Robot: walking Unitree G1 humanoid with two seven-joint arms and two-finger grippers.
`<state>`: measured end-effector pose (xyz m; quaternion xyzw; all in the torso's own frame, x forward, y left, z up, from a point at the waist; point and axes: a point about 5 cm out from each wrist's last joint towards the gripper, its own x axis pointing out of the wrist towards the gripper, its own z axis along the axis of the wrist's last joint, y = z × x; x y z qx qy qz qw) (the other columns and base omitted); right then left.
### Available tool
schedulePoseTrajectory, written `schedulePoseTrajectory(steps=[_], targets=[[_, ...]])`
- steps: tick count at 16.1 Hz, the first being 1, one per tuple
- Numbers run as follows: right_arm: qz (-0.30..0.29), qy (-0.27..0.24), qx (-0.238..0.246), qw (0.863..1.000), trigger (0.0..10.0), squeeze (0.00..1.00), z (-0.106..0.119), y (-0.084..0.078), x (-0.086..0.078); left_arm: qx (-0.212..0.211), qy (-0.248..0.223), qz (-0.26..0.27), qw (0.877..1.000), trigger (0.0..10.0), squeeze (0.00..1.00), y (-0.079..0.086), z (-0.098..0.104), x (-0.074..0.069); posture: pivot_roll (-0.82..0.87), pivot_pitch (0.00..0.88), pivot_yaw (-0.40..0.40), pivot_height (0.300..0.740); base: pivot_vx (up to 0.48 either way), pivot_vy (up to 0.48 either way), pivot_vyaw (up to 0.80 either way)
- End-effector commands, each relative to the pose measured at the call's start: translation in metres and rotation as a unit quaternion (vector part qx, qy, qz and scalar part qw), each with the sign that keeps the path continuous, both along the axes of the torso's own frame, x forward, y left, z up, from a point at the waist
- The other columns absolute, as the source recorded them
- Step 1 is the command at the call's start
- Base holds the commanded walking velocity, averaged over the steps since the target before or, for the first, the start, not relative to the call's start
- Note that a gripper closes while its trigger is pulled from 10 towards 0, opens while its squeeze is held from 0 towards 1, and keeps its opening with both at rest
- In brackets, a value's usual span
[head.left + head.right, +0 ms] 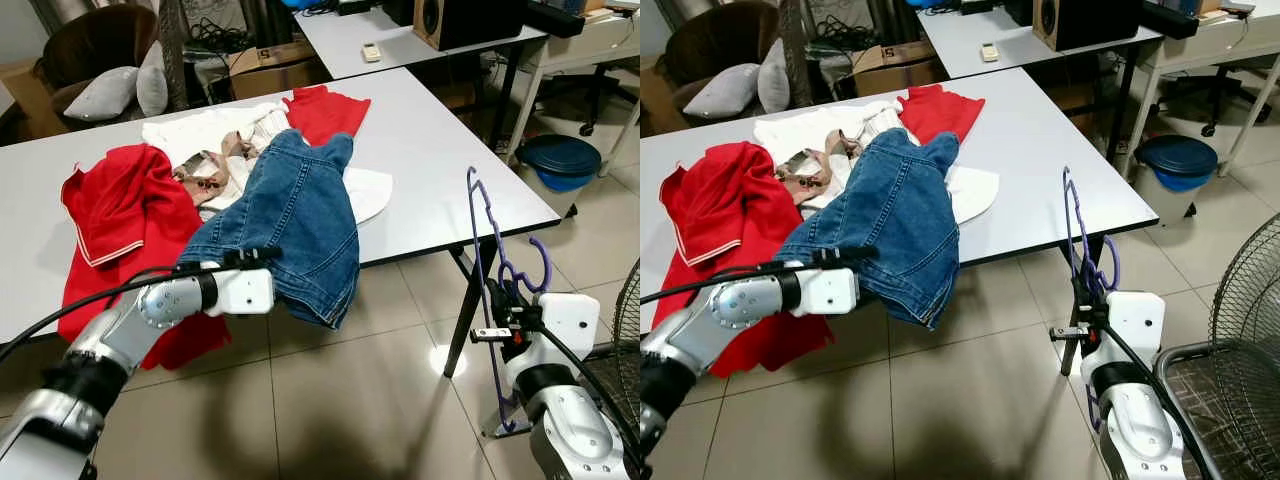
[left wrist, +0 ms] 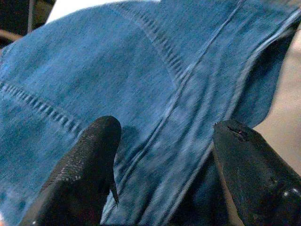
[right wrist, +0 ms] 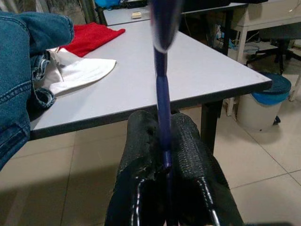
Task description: Hang hanger
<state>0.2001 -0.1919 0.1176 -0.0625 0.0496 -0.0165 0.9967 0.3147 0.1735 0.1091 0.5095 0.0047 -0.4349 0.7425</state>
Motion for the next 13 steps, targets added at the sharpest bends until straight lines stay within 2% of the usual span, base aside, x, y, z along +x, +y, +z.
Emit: schedulePoseTrajectory(steps=[1, 2, 4, 9, 10, 11, 12, 13], targets=[[0.006, -0.004, -0.001, 1.0, 10.0, 0.0, 0.0, 0.005, 0.003, 0.015, -0.019, 0.023, 0.999, 9.0, 0.0, 0.004, 0.003, 0.008, -0.07, 0.0, 0.157, 0.74, 0.0, 0.0, 0.0], [0.006, -0.006, -0.001, 1.0, 10.0, 0.0, 0.001, 0.004, 0.004, 0.006, -0.025, 0.033, 0.999, 3.6, 0.0, 0.003, 0.006, 0.012, -0.07, 0.0, 0.157, 0.74, 0.0, 0.0, 0.0], [0.005, -0.008, -0.002, 1.0, 10.0, 0.0, 0.001, 0.005, 0.006, -0.021, -0.032, 0.031, 0.999, 0.0, 0.0, -0.004, 0.012, 0.017, -0.07, 0.0, 0.158, 0.74, 0.0, 0.0, 0.0], [0.007, -0.008, -0.008, 1.0, 10.0, 0.0, 0.0, 0.007, 0.007, -0.027, -0.032, 0.023, 0.999, 0.0, 0.0, -0.013, 0.01, 0.021, -0.07, 0.0, 0.171, 0.74, 0.0, 0.0, 0.0], [0.005, -0.009, -0.008, 1.0, 10.0, 0.0, 0.0, 0.007, 0.006, -0.046, -0.02, 0.016, 0.999, 0.0, 0.0, -0.013, 0.011, 0.019, -0.08, 0.0, 0.174, 0.74, 0.0, 0.0, 0.0], [0.004, -0.009, -0.008, 1.0, 10.0, 0.0, 0.0, 0.007, 0.005, -0.088, 0.013, 0.003, 0.996, 0.3, 0.0, -0.015, 0.012, 0.013, -0.08, 0.0, 0.175, 0.74, 0.0, 0.0, 0.0], [0.002, -0.009, -0.008, 1.0, 10.0, 0.0, 0.0, 0.007, 0.005, -0.099, 0.028, -0.027, 0.994, 5.3, 0.0, -0.015, 0.012, 0.006, -0.07, 0.0, 0.176, 0.74, 0.0, 0.0, 0.0], [0.001, -0.009, -0.007, 1.0, 10.0, 0.0, -0.001, 0.007, 0.005, -0.084, 0.05, -0.051, 0.994, 10.0, 0.0, -0.009, 0.008, -0.004, -0.07, 0.0, 0.175, 0.74, 0.0, 0.0, 0.0]])
